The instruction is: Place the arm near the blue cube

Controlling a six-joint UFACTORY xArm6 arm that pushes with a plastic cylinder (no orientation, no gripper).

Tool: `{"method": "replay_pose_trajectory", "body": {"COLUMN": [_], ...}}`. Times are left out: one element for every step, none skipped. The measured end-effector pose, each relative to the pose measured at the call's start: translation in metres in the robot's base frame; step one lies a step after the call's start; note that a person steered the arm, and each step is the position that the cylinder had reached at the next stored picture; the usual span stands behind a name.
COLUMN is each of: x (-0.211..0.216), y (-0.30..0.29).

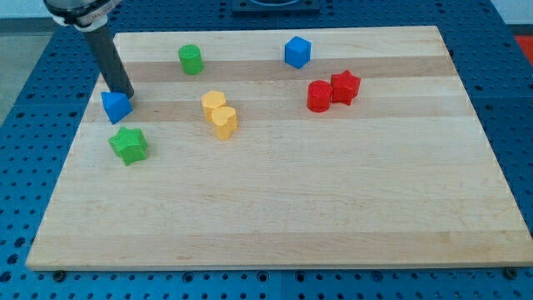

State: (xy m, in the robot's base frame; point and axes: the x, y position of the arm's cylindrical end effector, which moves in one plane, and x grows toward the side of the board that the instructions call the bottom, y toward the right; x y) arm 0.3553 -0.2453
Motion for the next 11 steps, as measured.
{"method": "replay_pose_trajectory", "body": {"x": [0.015,0.024,-0.001,-0.027,-0.031,-0.031,-0.032,-0.045,-0.068,-0.093,-0.107], "y": [0.000,0.000,0.021,0.064,0.122,0.180,0.239,0.295,0.339,0.353,0.346]}}
